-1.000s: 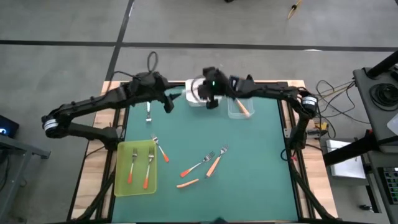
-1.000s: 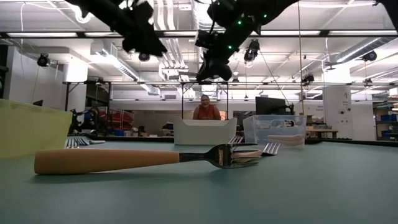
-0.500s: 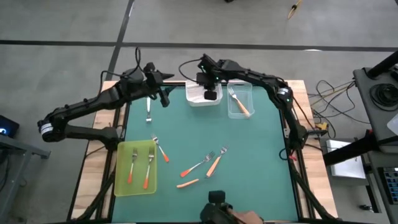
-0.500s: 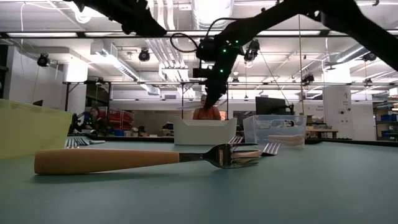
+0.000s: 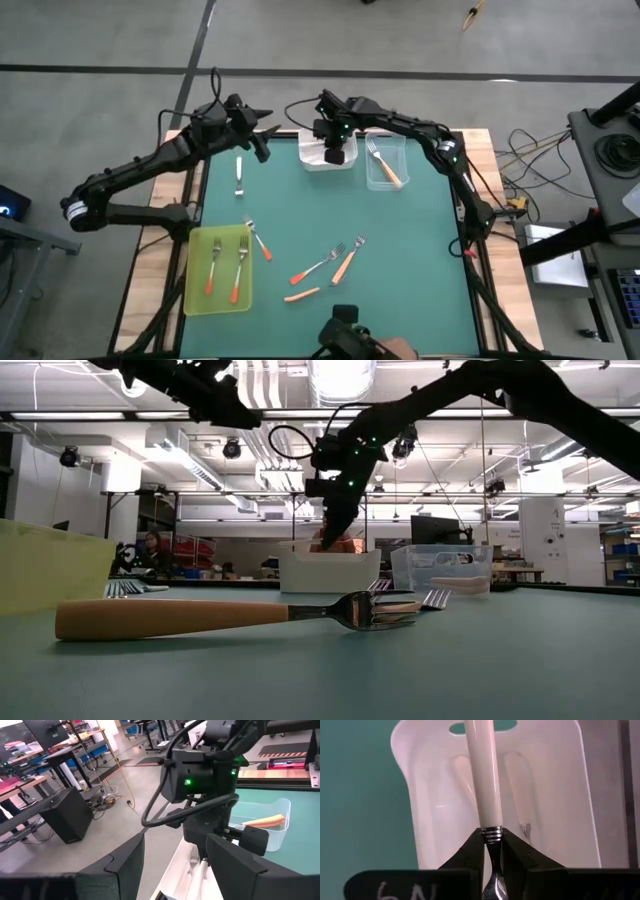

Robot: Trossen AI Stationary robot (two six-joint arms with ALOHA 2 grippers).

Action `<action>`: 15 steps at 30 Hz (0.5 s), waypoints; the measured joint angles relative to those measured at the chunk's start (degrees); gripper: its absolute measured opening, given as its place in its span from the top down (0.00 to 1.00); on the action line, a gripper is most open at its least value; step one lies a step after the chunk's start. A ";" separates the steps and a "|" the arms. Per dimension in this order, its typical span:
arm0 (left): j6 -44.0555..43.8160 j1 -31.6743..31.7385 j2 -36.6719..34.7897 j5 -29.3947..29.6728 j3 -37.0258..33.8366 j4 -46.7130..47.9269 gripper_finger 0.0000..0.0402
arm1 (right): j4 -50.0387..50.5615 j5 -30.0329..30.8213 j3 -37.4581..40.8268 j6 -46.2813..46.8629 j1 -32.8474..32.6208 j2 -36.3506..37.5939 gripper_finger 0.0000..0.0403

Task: Sort silverware by color (type)
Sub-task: Put the white fork into the white bin

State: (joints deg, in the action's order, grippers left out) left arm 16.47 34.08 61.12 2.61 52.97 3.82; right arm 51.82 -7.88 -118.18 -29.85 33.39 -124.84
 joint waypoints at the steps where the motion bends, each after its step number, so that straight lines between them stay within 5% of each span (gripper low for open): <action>1: 0.00 0.02 0.00 0.00 0.00 0.02 0.51 | 0.16 0.50 0.15 -0.02 0.00 -0.07 0.93; 15: -0.22 0.05 -0.11 -0.11 -0.26 0.22 0.51 | -3.69 1.91 4.57 1.85 0.28 -0.17 0.93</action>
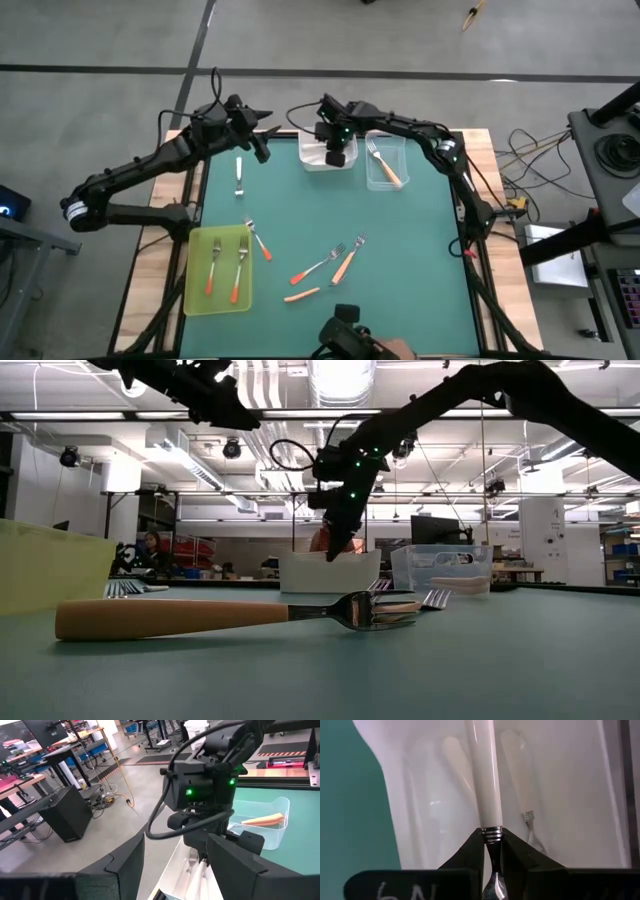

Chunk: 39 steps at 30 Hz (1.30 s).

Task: Sort silverware by color (type)
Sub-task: Put the white fork into the white bin, then put the orange fork into the yellow bin

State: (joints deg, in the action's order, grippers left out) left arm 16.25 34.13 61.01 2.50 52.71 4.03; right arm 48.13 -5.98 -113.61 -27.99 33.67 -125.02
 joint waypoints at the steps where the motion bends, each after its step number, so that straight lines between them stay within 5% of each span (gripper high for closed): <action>1: -0.02 0.00 0.00 0.00 0.00 0.02 0.51 | -0.34 0.00 0.52 0.17 0.00 -0.02 0.93; 13: -0.49 0.00 0.00 -0.02 0.00 -0.11 0.51 | -7.18 0.04 5.15 1.14 0.02 -0.04 0.88; 24: -4.22 0.00 0.00 -0.17 0.00 0.03 0.51 | -6.71 0.21 3.73 1.51 0.02 -0.04 0.71; 39: -12.95 -0.09 0.00 -0.17 0.00 10.51 0.51 | -6.39 -0.26 2.26 4.31 -0.47 4.60 0.66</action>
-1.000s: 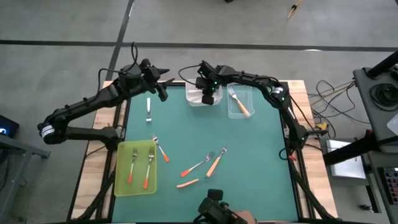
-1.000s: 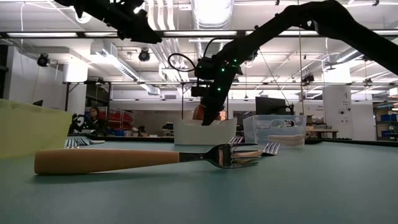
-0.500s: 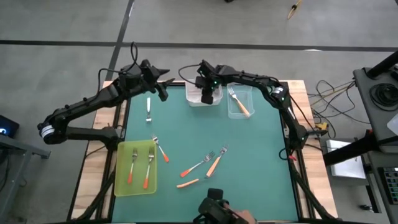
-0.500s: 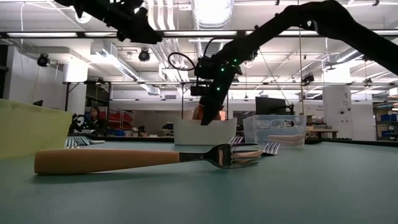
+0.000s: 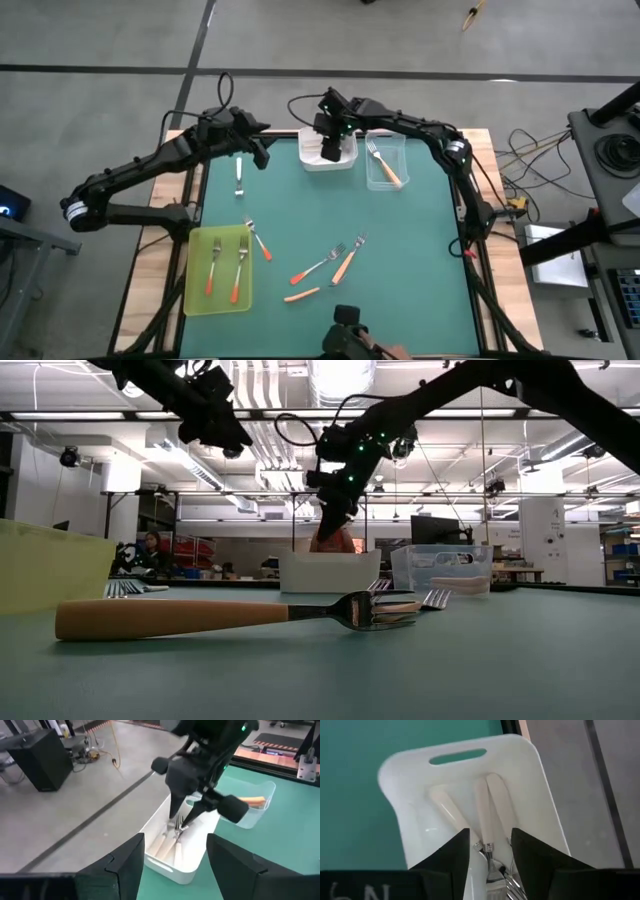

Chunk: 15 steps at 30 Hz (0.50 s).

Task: Sort silverware by color (type)
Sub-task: Put the orange fork into the yellow bin

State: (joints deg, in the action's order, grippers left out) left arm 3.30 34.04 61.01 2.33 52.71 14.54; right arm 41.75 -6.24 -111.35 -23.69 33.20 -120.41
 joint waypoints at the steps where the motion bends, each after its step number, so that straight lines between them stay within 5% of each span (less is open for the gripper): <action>1: -0.40 0.00 0.00 0.00 0.00 0.08 0.51 | -0.06 -0.08 0.00 0.01 -0.12 0.24 0.66; 9: -5.50 0.00 0.11 0.02 0.00 3.50 0.51 | 1.36 -0.34 2.00 0.14 -0.77 3.68 0.69; 15: -13.50 0.02 0.10 0.35 0.02 12.00 0.51 | -1.98 -3.19 10.66 1.21 -1.08 12.22 0.71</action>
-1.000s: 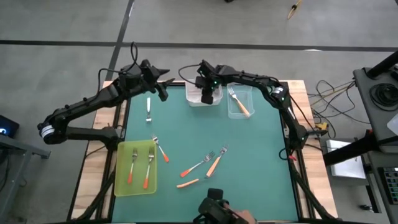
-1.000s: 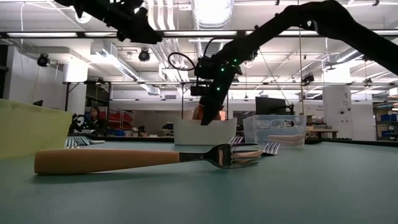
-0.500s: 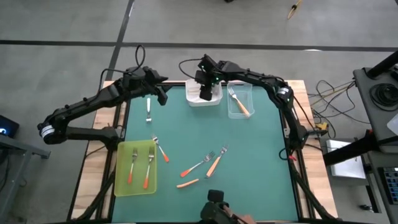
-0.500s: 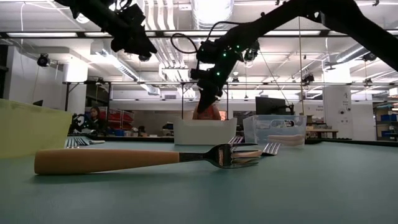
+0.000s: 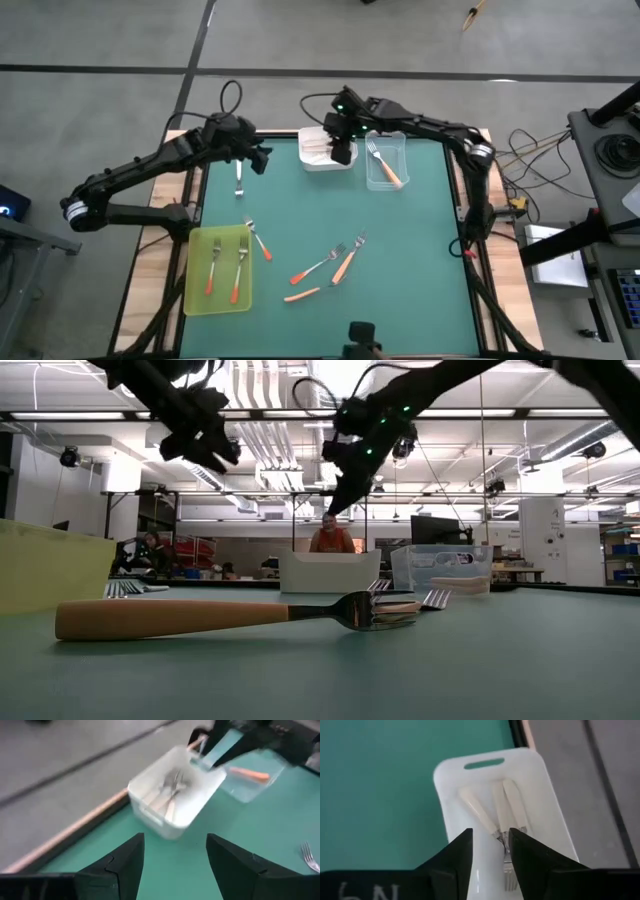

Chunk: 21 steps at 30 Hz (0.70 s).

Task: Sort silverware by color (type)
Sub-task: Put the orange fork into the yellow bin

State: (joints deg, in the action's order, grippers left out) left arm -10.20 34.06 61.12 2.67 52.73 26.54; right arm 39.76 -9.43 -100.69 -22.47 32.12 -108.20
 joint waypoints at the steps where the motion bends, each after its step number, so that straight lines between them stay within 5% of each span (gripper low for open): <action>1: -1.26 -0.01 0.10 0.66 0.00 1.04 0.51 | -1.82 -0.04 2.32 0.27 -0.08 1.83 0.71; 12: -14.73 0.05 0.40 7.46 0.04 6.06 0.51 | -38.82 0.00 30.80 -4.36 0.78 19.21 0.74; 18: -24.19 0.07 0.40 6.84 0.07 9.50 0.51 | -50.57 0.44 34.23 0.21 0.85 21.62 0.77; 21: -25.90 0.07 0.40 6.59 0.07 11.48 0.51 | -45.77 0.35 32.28 6.55 0.43 22.66 0.79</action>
State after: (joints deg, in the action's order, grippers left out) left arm -36.10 34.13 61.52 9.27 52.80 38.02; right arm -6.00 -9.08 -68.41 -15.92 32.54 -85.54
